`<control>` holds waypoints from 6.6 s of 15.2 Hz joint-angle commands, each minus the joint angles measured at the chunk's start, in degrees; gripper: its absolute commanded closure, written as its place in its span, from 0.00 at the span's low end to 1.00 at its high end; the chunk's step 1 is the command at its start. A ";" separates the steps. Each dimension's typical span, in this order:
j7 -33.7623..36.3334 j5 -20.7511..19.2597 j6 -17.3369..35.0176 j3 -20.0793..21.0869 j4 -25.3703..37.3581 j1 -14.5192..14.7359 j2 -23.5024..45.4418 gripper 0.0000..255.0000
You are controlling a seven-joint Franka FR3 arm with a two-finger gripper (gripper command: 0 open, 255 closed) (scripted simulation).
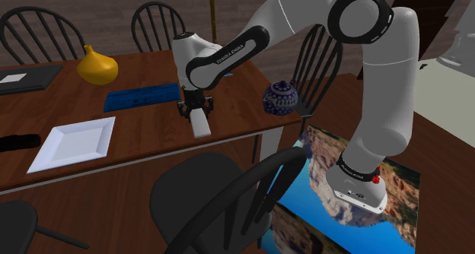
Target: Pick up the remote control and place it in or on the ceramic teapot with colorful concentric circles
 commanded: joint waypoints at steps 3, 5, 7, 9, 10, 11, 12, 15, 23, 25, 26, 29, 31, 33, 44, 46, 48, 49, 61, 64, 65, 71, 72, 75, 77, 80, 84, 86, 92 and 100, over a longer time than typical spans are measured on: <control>0.00 0.00 0.00 0.00 0.00 0.00 0.01 1.00; 0.00 0.00 0.00 0.00 0.00 0.00 0.01 1.00; 0.00 0.00 0.00 0.00 0.00 0.00 0.02 1.00; -0.11 0.18 -0.61 0.09 0.24 -0.06 -0.38 1.00; -0.23 0.36 -1.23 0.18 0.50 -0.12 -0.76 1.00; -0.33 0.53 -1.86 0.26 0.79 -0.17 -1.12 1.00; -0.44 0.70 -2.48 0.34 1.08 -0.22 -1.49 1.00; -0.75 1.19 -4.40 0.55 2.03 -0.35 -2.51 1.00; -1.45 2.29 -9.68 1.01 5.17 -0.59 -4.82 1.00; -1.60 2.52 -11.04 1.10 6.09 -0.62 -5.28 1.00; -1.67 2.63 -11.73 1.14 6.58 -0.63 -5.50 1.00; -1.86 2.91 -13.81 1.25 8.13 -0.65 -6.08 1.00; -1.97 3.08 -15.22 1.31 9.24 -0.65 -6.41 1.00; -2.07 3.22 -16.65 1.37 10.41 -0.64 -6.69 1.00; -2.40 3.59 -24.89 1.63 18.13 -0.31 -7.27 1.00; -2.42 3.58 -26.47 1.67 19.79 -0.20 -7.18 1.00; -2.43 3.54 -28.07 1.70 21.55 -0.07 -7.03 1.00; -2.43 3.50 -28.89 1.72 22.46 0.01 -6.93 1.00; -15.94 11.71 -23.37 -3.10 -5.50 -8.28 -30.85 1.00; -19.83 12.80 -23.07 -5.34 -11.15 -9.47 -36.27 1.00; -21.11 13.02 -23.05 -6.15 -12.88 -9.82 -37.99 1.00; -28.65 13.03 -23.67 -11.39 -21.83 -11.84 -47.42 1.00; -29.89 12.82 -23.87 -12.32 -23.09 -12.20 -48.84 1.00; -33.58 11.85 -24.59 -15.20 -26.50 -13.34 -52.87 1.00; -36.05 10.95 -25.14 -17.18 -28.46 -14.20 -55.34 1.00; -37.03 10.56 -23.84 -17.95 -30.73 -14.54 -56.31 1.00; -37.03 10.60 -20.74 -17.91 -33.77 -14.52 -56.25 1.00; -37.03 10.62 -19.17 -17.88 -35.23 -14.51 -56.13 1.00; -37.02 10.67 -14.57 -17.80 -39.19 -14.49 -55.50 1.00; -37.02 10.67 -14.58 -17.80 -39.19 -14.49 -55.50 0.00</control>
